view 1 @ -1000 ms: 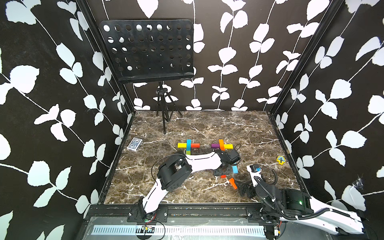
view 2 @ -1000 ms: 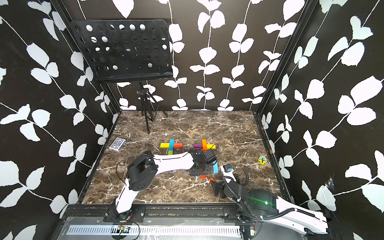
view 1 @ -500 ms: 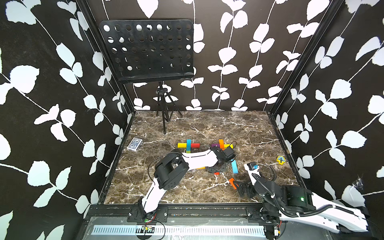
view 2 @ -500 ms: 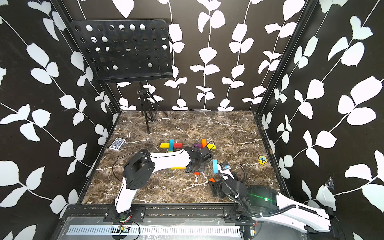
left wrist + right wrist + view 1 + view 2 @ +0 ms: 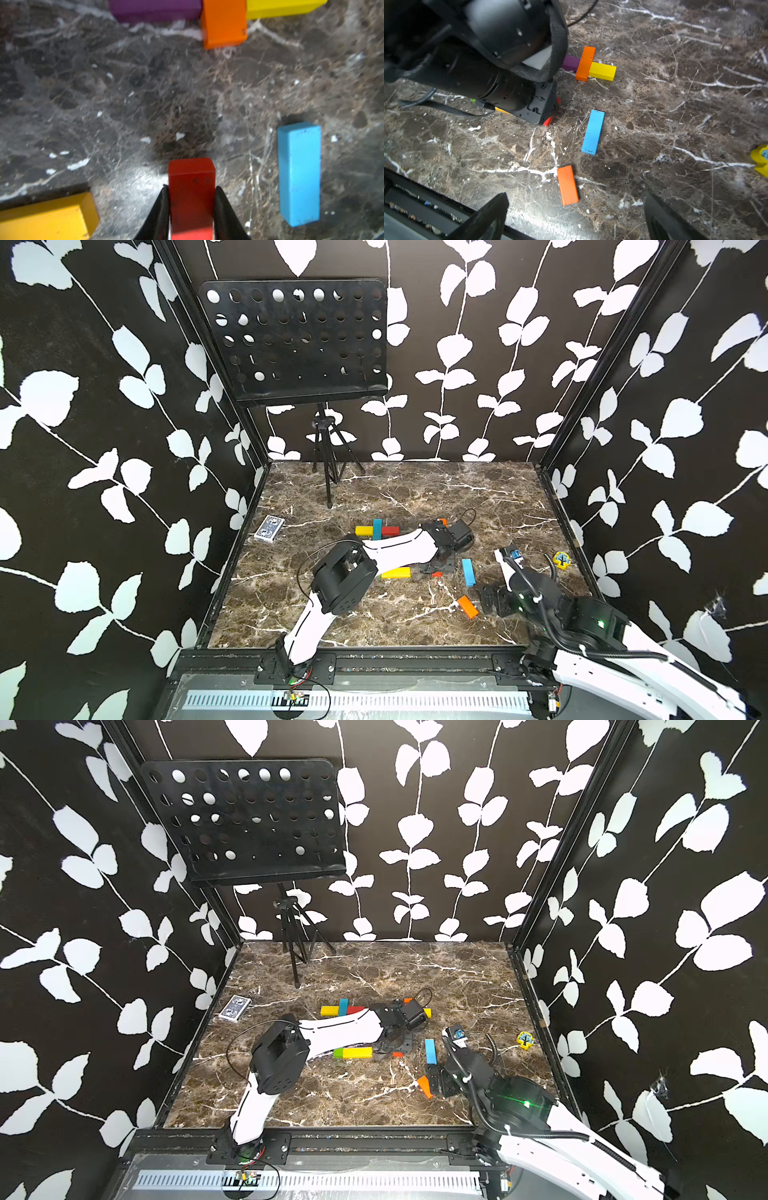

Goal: Assemble the letter t with building blocks
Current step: Assemble the building block at the center of the board.

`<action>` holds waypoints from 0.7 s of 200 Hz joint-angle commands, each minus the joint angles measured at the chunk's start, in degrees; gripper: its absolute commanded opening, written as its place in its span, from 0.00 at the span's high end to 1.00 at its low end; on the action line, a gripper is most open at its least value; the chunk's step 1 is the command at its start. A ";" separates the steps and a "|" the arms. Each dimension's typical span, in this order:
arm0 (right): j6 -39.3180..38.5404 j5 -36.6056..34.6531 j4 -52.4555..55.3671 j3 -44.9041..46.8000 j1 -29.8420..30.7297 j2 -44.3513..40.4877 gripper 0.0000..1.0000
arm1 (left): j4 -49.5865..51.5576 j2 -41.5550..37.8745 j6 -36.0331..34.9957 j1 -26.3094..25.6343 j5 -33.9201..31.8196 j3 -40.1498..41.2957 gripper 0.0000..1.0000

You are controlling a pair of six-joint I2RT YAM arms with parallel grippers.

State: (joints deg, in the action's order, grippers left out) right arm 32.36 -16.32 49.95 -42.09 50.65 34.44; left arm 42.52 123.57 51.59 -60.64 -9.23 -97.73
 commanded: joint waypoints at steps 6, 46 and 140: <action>-5.30 11.34 -5.01 1.16 -8.71 1.04 0.00 | 1.55 2.20 -0.62 0.83 0.86 -3.21 0.69; -9.71 24.10 -9.35 2.16 -22.30 4.67 0.00 | 2.33 4.69 -1.14 1.43 1.94 -7.23 0.69; -14.52 33.95 -15.01 3.01 -36.23 11.29 0.00 | 2.15 8.63 0.72 1.51 3.07 -11.12 0.69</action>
State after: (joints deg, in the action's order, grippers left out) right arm 19.86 13.72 38.02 -40.10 16.67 45.28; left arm 43.46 130.65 51.48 -59.31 -6.66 -106.78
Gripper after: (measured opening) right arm 0.997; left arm 0.309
